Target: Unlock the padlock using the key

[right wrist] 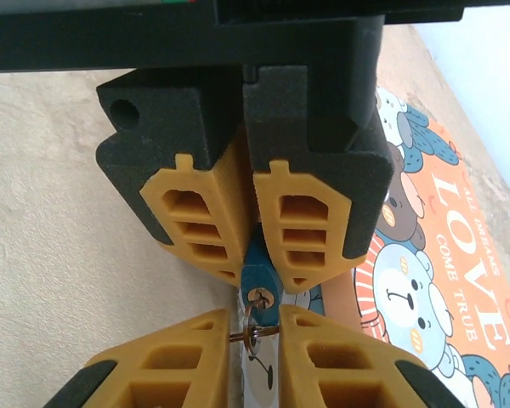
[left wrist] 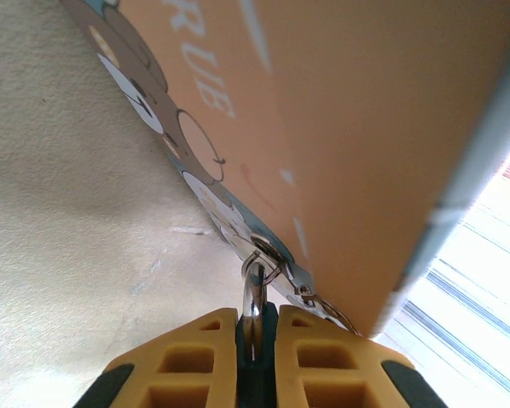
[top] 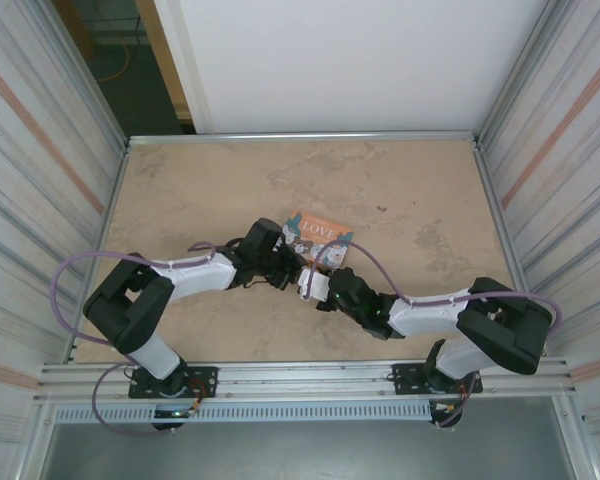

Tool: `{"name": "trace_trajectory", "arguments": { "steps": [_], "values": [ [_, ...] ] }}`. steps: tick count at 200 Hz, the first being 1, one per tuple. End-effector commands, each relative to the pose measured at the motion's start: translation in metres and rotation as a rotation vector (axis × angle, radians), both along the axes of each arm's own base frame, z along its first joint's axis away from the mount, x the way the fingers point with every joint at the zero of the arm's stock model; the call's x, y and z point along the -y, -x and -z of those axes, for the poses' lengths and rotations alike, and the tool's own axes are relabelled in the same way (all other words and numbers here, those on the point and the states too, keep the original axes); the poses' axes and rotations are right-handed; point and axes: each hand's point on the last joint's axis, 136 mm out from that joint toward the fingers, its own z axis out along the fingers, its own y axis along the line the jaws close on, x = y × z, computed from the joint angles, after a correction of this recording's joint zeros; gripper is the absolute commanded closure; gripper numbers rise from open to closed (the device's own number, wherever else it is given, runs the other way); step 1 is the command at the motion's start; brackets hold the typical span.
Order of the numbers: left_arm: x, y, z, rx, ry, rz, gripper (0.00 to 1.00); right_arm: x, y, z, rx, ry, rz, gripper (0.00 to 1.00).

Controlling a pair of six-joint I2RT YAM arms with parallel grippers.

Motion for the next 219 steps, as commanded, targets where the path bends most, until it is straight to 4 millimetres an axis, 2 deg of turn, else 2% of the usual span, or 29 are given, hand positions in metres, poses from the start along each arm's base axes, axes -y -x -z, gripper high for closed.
{"name": "trace_trajectory", "arguments": {
  "steps": [1, 93, 166, 219],
  "values": [
    [0.014, -0.001, -0.014, 0.009, 0.057, 0.023, 1.0, -0.005, -0.008, -0.009, 0.001, -0.046, 0.029, 0.85],
    [0.015, -0.002, -0.013, 0.007, 0.063, 0.021, 1.0, -0.003, -0.008, -0.007, -0.027, -0.082, 0.08, 1.0],
    [0.019, 0.001, -0.012, 0.006, 0.07, 0.022, 1.0, -0.007, -0.01, -0.011, -0.114, -0.193, 0.175, 1.0],
    [0.024, 0.01, -0.003, -0.008, 0.065, 0.011, 1.0, 0.001, -0.014, -0.009, -0.236, -0.304, 0.28, 1.0]
  ]
}}
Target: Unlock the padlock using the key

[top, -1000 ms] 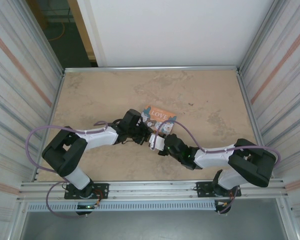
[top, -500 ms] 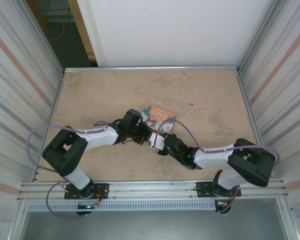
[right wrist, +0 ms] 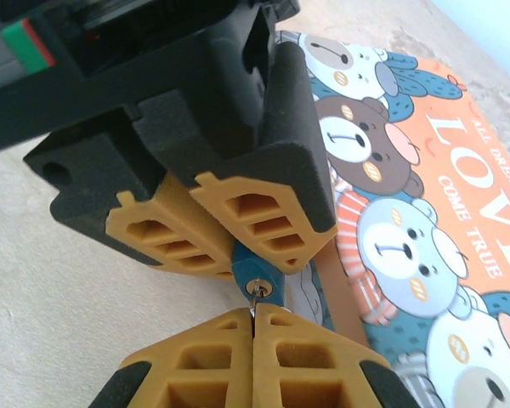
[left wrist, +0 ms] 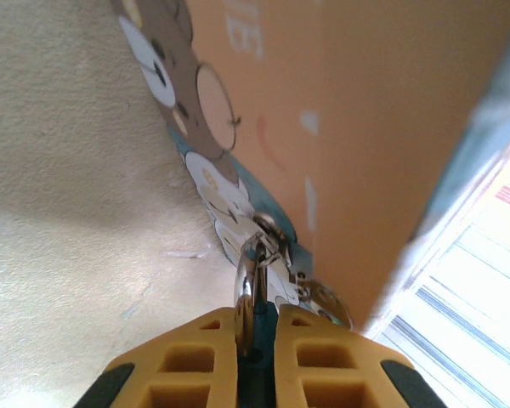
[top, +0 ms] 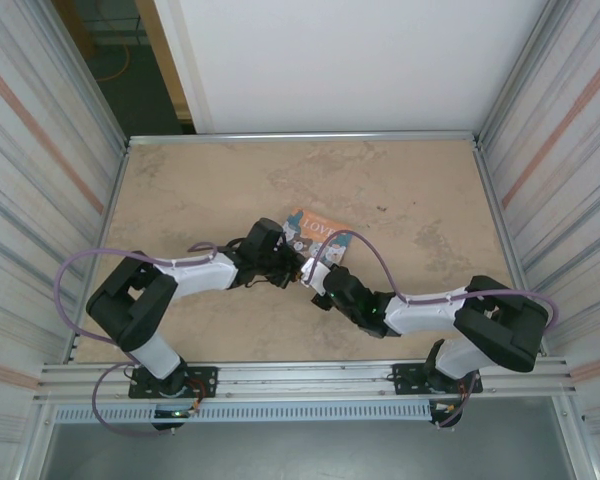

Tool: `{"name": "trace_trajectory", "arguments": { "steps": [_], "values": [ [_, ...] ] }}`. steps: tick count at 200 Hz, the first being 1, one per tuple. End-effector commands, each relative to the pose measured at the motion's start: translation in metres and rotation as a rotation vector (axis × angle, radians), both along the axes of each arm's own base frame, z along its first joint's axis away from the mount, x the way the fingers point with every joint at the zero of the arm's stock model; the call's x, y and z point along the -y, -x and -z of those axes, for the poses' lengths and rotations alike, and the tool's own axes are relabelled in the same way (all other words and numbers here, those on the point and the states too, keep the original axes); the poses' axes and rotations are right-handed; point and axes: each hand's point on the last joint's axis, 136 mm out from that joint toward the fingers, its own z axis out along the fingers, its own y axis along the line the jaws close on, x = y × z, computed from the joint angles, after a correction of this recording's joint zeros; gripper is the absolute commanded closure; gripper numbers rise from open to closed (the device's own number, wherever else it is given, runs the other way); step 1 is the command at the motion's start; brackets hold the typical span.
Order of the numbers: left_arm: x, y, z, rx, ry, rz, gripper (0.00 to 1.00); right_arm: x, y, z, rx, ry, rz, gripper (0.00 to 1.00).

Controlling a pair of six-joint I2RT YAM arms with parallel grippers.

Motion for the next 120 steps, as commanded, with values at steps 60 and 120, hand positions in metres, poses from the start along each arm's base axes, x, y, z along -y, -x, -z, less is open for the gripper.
{"name": "trace_trajectory", "arguments": {
  "steps": [60, 120],
  "values": [
    [0.032, 0.025, 0.005, -0.025, 0.07, 0.044, 1.0, 0.018, -0.005, 0.008, -0.266, -0.233, 0.129, 1.0],
    [0.031, 0.021, 0.006, 0.019, 0.009, 0.063, 0.84, 0.036, 0.005, 0.031, -0.37, -0.272, 0.183, 1.0]
  ]
}}
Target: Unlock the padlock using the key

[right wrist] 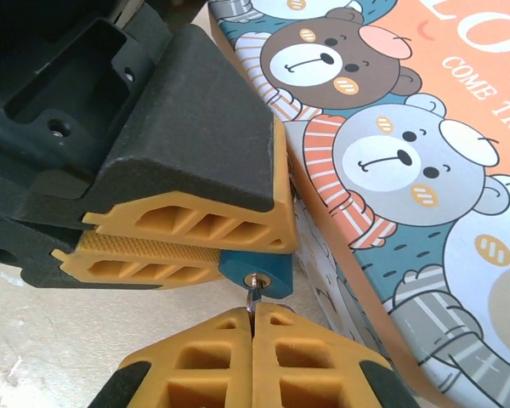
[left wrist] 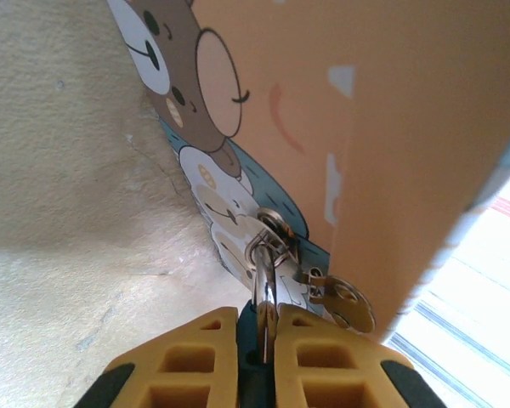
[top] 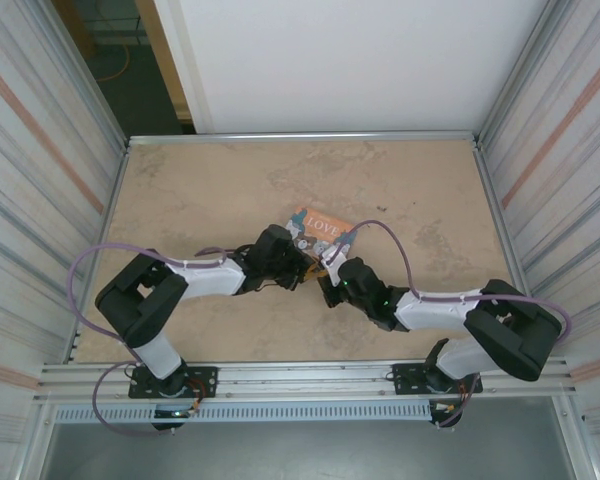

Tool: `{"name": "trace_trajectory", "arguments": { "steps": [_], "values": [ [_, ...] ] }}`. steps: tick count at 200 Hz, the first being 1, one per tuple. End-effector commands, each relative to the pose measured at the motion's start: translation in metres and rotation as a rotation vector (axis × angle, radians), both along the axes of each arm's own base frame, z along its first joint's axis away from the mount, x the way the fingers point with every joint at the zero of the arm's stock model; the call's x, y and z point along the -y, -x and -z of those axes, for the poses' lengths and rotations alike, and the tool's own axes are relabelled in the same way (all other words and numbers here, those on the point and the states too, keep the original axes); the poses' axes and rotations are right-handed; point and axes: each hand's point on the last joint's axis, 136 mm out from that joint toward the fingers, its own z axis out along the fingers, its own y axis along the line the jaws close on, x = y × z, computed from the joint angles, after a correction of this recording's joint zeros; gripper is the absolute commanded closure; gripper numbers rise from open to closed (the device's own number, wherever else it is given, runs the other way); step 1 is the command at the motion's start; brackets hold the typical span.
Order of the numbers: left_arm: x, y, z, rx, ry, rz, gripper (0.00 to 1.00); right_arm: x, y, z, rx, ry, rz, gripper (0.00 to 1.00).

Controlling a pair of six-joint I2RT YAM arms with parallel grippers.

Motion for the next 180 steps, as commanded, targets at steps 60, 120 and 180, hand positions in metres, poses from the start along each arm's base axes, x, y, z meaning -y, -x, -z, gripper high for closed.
{"name": "trace_trajectory", "arguments": {
  "steps": [60, 120, 180],
  "values": [
    [-0.014, 0.014, -0.018, 0.068, -0.139, 0.085, 0.59, 0.025, 0.013, 0.022, -0.219, -0.107, 0.077, 1.0],
    [-0.066, 0.0, -0.068, 0.285, -0.394, 0.06, 0.53, 0.049, 0.023, 0.021, -0.421, -0.231, 0.129, 1.0],
    [-0.104, -0.009, -0.132, 0.547, -0.641, 0.064, 0.55, 0.07, 0.027, 0.025, -0.562, -0.358, 0.205, 1.0]
  ]
}}
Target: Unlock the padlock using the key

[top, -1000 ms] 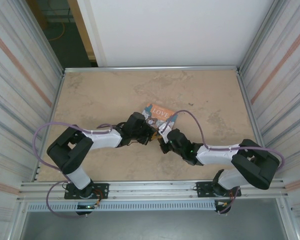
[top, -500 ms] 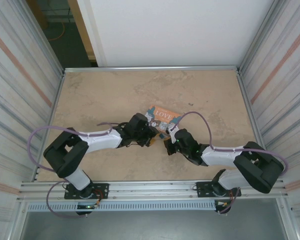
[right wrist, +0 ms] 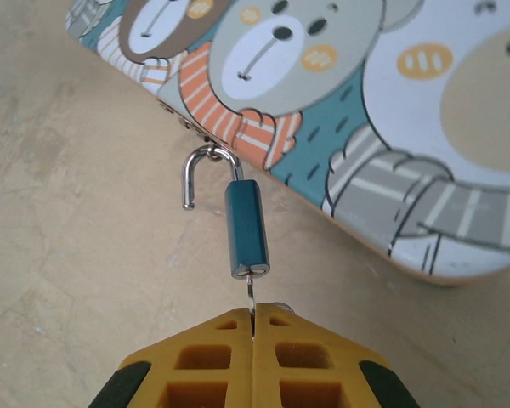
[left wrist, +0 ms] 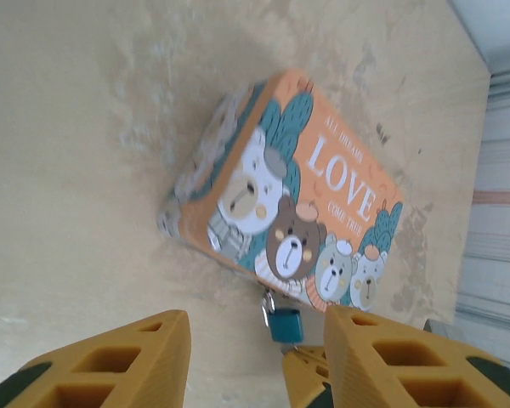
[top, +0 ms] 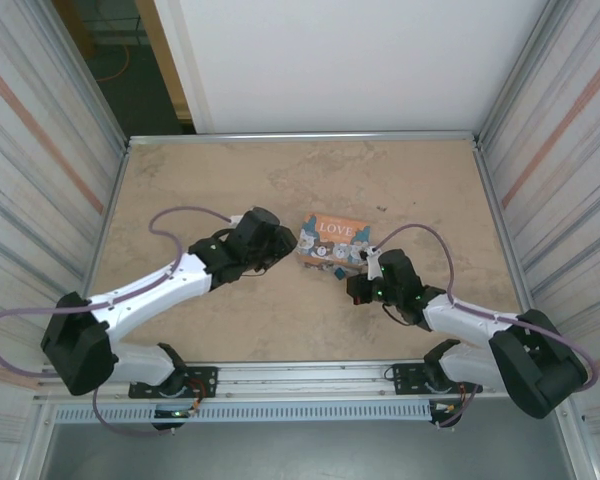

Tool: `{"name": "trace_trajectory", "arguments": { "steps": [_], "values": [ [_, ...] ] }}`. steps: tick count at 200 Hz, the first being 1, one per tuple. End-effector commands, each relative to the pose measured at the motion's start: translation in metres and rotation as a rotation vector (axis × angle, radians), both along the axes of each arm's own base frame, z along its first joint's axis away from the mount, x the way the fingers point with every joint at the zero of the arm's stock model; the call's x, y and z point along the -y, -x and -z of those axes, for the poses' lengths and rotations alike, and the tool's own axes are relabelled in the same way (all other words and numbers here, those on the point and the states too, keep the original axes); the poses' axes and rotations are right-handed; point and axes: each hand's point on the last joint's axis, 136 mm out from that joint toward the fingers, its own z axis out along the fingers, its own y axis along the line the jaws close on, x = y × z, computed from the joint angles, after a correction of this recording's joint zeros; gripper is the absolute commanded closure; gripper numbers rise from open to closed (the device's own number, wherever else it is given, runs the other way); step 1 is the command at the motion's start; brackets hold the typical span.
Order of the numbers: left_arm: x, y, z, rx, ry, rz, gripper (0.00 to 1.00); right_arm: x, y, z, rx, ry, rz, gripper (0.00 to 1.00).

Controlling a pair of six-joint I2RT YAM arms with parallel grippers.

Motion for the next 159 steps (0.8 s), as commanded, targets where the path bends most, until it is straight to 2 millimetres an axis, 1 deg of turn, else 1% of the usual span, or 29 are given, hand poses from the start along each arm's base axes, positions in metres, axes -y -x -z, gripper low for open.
{"name": "trace_trajectory", "arguments": {
  "steps": [1, 15, 34, 62, 94, 135, 146, 159],
  "values": [
    [-0.03, -0.002, -0.02, 0.127, -0.197, -0.001, 0.55, 0.003, 0.013, 0.007, -0.115, -0.068, 0.017, 1.0],
    [-0.032, -0.003, -0.028, 0.167, -0.222, 0.009, 0.55, 0.007, 0.013, 0.011, -0.143, -0.08, 0.036, 1.0],
    [-0.034, -0.002, -0.032, 0.195, -0.245, 0.023, 0.55, 0.011, 0.011, 0.017, -0.173, -0.082, 0.062, 1.0],
    [-0.037, -0.001, -0.031, 0.203, -0.263, 0.026, 0.55, 0.014, 0.009, 0.022, -0.198, -0.083, 0.086, 1.0],
    [-0.039, 0.0, -0.027, 0.197, -0.27, 0.024, 0.55, 0.019, 0.007, 0.033, -0.222, -0.049, 0.112, 1.0],
    [-0.045, -0.001, -0.028, 0.207, -0.299, 0.011, 0.54, 0.024, 0.005, 0.039, -0.232, -0.025, 0.143, 1.0],
    [-0.049, -0.001, -0.029, 0.215, -0.318, 0.005, 0.54, 0.025, 0.005, 0.039, -0.233, -0.022, 0.143, 0.94],
    [-0.053, -0.002, -0.031, 0.228, -0.339, -0.001, 0.54, 0.026, 0.005, 0.04, -0.238, -0.01, 0.144, 0.9]
  ]
}}
